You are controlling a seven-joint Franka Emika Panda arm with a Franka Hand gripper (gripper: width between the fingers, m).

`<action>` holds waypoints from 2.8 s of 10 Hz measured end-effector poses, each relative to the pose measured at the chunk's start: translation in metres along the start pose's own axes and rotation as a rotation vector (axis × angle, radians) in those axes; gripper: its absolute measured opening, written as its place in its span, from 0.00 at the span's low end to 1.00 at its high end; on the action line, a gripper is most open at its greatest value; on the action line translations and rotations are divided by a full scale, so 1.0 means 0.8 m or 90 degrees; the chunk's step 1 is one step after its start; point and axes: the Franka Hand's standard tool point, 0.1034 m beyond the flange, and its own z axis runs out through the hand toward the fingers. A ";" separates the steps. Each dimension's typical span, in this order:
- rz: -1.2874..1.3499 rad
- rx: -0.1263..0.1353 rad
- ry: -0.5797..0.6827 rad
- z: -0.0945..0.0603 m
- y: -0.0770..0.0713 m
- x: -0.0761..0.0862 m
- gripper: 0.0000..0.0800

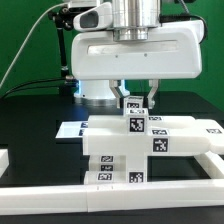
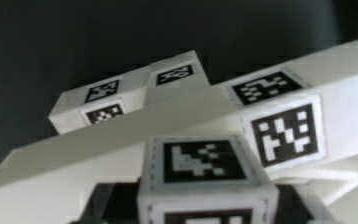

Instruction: Assemble chair

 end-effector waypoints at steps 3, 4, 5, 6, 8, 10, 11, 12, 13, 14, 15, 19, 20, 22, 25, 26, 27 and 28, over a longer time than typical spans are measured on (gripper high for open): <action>0.242 0.010 -0.005 0.000 0.003 0.001 0.36; 0.304 0.013 -0.007 0.001 0.004 0.002 0.36; 0.365 0.020 -0.011 0.001 0.007 0.003 0.36; 0.442 0.026 -0.016 0.001 0.008 0.004 0.36; 0.454 0.027 -0.017 0.001 0.008 0.003 0.36; 0.426 0.026 -0.015 0.001 0.006 0.003 0.66; 0.316 0.022 -0.010 0.001 0.001 0.001 0.77; 0.198 0.022 -0.007 0.003 -0.002 0.000 0.77; 0.123 0.021 -0.008 0.003 -0.003 -0.002 0.80; 0.064 0.021 -0.007 0.003 -0.003 -0.002 0.81; 0.050 0.021 0.003 0.003 -0.001 -0.002 0.81; -0.232 -0.002 0.007 0.005 0.004 0.001 0.81; -0.330 -0.010 0.000 0.008 0.011 0.003 0.81; -0.325 -0.010 0.000 0.008 0.015 0.005 0.81; -0.251 -0.009 0.001 0.008 0.015 0.004 0.47; -0.206 -0.009 0.001 0.008 0.015 0.004 0.33; -0.169 -0.009 0.002 0.008 0.015 0.004 0.33; -0.139 -0.009 0.002 0.008 0.014 0.004 0.33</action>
Offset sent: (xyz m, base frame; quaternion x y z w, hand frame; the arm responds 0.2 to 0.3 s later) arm -0.0027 -0.0124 -0.0019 -0.0099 -0.0006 0.3047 0.9524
